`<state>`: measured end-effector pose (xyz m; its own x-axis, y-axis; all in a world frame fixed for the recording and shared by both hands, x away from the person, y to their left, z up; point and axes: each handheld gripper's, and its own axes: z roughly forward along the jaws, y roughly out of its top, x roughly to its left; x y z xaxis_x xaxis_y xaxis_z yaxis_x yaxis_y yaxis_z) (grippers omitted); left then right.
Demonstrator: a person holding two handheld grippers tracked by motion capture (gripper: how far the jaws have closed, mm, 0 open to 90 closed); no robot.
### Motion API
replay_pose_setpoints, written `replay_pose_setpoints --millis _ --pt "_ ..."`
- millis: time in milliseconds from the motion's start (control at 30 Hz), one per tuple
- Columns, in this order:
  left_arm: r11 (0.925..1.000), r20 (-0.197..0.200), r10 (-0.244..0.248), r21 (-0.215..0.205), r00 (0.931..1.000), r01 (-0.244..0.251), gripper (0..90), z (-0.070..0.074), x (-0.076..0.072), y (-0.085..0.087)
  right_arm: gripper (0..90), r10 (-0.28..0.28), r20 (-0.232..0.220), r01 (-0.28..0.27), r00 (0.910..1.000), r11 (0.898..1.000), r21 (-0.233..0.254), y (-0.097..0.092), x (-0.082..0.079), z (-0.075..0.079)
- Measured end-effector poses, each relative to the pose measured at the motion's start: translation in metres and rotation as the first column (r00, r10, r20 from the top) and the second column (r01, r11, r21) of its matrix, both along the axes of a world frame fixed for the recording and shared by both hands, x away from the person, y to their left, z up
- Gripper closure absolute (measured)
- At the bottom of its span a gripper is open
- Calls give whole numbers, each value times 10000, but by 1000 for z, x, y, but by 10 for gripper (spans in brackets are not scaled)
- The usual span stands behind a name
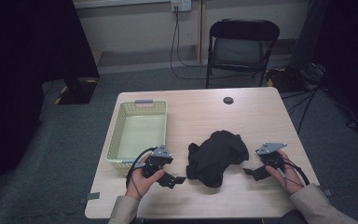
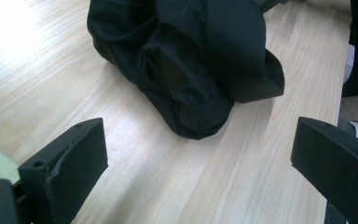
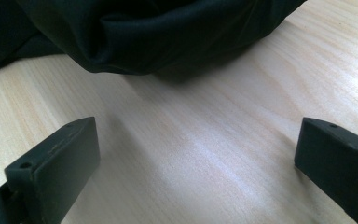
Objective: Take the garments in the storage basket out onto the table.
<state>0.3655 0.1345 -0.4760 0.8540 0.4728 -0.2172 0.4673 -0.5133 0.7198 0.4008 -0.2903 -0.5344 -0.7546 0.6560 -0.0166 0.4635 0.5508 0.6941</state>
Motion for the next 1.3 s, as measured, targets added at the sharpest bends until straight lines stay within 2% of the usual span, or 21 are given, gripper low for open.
replay_pose_setpoints --millis 833,1300 --pt "9999 -125 61 137 9999 -60 33 -7 -12 23 0 1 2 -1 10000 10000 -1 0 0 0" --pt "9997 45 130 220 9999 -131 33 -12 -16 35 0 1 1 -1 10000 10000 -1 0 0 0"
